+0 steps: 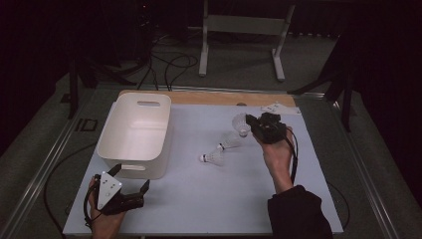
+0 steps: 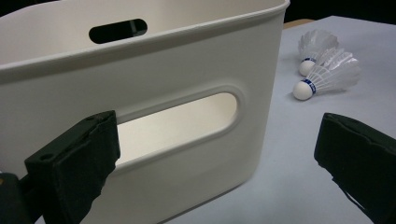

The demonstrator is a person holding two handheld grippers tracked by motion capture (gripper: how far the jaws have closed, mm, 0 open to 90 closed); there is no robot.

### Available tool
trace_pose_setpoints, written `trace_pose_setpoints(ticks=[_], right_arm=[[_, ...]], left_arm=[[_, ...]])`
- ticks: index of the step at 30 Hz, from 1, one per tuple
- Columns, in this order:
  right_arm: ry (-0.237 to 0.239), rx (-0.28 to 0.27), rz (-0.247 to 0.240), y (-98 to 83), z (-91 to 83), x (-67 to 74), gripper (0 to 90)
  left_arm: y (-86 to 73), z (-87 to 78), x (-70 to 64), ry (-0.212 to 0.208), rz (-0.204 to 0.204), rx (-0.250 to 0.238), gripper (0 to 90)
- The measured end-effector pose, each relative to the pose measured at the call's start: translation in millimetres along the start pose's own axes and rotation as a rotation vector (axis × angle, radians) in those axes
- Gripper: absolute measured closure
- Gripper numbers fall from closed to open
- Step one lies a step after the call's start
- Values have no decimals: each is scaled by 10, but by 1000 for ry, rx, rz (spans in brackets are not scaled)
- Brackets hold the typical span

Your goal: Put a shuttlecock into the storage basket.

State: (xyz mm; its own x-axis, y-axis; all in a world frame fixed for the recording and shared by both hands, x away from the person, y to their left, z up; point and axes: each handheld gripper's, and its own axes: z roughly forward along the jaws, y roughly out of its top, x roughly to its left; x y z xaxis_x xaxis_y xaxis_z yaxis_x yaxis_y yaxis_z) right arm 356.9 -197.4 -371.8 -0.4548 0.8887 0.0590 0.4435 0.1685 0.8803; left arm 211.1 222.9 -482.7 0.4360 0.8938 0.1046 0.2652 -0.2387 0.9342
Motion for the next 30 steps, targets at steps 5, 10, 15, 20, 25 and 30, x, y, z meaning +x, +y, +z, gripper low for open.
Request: trace_pose_setpoints(ticks=[5, 10, 15, 20, 25, 30], right_arm=[[-1, -1, 2, 12, 18, 5, 898], [7, -9, 9, 43, 29, 20, 899], [19, -13, 16, 76, 42, 30, 899], [17, -18, 20, 103, 51, 31, 898], [22, -28, 23, 138, 56, 40, 899], [31, -33, 36, 156, 71, 39, 899]], left_arm=[[-1, 2, -1, 0, 1, 0, 7], [-1, 2, -2, 0, 1, 0, 7], [-1, 0, -2, 2, 2, 0, 7], [0, 3, -10, 3, 9, 3, 7], [0, 4, -10, 4, 9, 4, 7], [-1, 3, -10, 4, 9, 5, 7]])
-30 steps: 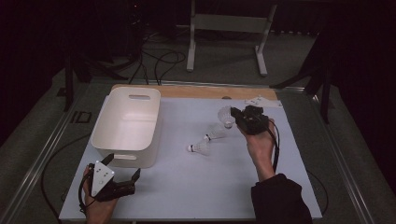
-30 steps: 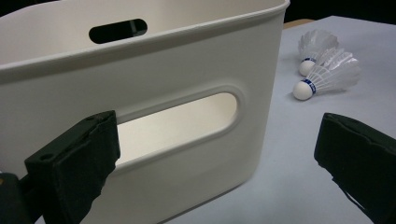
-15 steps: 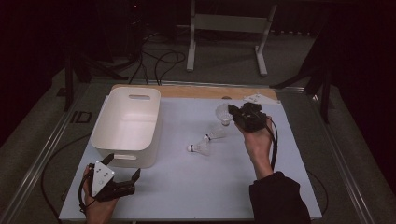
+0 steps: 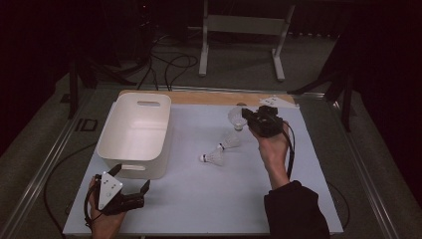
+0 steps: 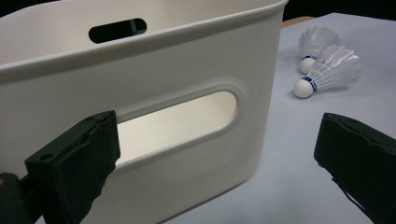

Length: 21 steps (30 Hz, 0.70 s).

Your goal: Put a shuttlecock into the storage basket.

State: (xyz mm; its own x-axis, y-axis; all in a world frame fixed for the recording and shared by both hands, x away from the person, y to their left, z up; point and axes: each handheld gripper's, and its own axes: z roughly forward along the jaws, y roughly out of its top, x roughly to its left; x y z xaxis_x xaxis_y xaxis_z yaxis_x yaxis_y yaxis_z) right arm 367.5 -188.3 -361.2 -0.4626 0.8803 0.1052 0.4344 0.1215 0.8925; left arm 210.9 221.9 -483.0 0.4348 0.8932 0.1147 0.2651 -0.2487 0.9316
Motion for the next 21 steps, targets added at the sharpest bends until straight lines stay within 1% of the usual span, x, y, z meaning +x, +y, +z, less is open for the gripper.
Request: trace_pose_setpoints(ticks=[2, 6, 10, 19, 21], right_arm=[[-1, -2, 4, 6, 8, 4, 899], [13, -6, 15, 22, 22, 9, 899], [26, -4, 14, 32, 40, 17, 898], [30, -5, 12, 42, 73, 36, 898], [43, -7, 20, 45, 77, 35, 898]], left_arm=[[0, -1, 0, 0, 0, -1, 8], [0, -1, 0, 0, 1, 0, 8], [0, -1, 0, 1, -1, 0, 8], [-1, 2, 0, 0, 2, 1, 8], [-1, 3, 0, 0, 2, 1, 8]])
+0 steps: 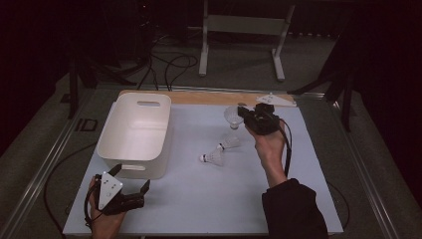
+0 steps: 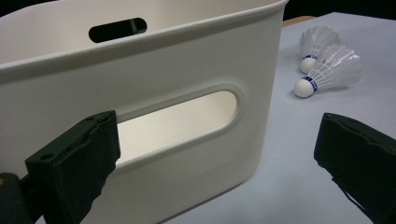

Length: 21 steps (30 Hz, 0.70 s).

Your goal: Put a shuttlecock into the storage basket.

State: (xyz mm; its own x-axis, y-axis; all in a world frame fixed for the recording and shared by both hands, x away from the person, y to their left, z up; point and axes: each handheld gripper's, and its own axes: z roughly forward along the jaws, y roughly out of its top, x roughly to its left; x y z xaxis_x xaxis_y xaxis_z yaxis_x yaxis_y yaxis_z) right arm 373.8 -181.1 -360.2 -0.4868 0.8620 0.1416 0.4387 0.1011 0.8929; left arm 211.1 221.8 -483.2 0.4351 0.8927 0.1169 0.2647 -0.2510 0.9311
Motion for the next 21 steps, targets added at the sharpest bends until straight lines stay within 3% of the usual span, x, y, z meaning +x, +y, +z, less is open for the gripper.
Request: trace_pose_setpoints(ticks=[21], right_arm=[[36, -23, -6, 114, 39, 150, 899]], left_arm=[[0, -5, 1, 3, -2, 0, 9]])
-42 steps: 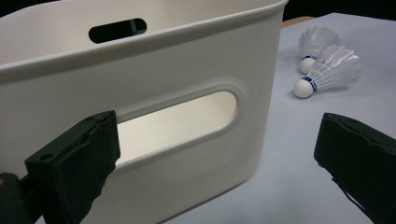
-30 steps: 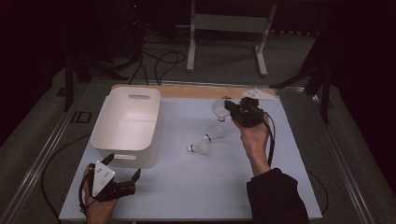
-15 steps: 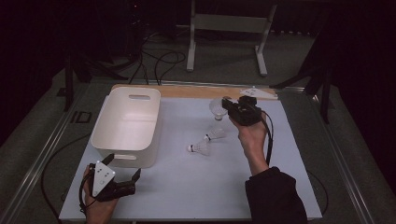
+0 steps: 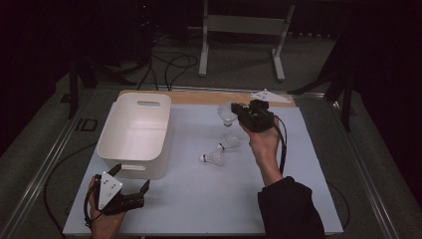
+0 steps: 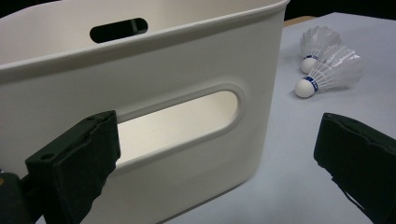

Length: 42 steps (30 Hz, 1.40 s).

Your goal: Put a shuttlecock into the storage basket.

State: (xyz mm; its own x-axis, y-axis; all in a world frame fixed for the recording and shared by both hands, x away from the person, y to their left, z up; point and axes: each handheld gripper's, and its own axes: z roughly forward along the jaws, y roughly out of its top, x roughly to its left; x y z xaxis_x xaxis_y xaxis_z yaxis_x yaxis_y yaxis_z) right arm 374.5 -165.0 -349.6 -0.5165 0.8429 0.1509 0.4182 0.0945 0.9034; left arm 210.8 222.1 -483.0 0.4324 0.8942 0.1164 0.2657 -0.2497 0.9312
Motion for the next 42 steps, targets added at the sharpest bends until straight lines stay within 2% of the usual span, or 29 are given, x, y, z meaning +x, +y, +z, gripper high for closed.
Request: trace_pose_setpoints(ticks=[10, 28, 32, 42], right_arm=[[11, -9, -17, 81, 27, 87, 898], [21, -16, -38, 112, 126, 164, 898], [42, -22, -26, 118, 138, 163, 898], [57, -25, -21, 114, 177, 191, 898]], left_arm=[[1, -1, 0, -1, 2, -1, 9], [1, -6, -1, 0, 1, -4, 9], [1, -6, -4, 0, 1, -6, 9], [1, -6, -4, 1, 2, -4, 9]])
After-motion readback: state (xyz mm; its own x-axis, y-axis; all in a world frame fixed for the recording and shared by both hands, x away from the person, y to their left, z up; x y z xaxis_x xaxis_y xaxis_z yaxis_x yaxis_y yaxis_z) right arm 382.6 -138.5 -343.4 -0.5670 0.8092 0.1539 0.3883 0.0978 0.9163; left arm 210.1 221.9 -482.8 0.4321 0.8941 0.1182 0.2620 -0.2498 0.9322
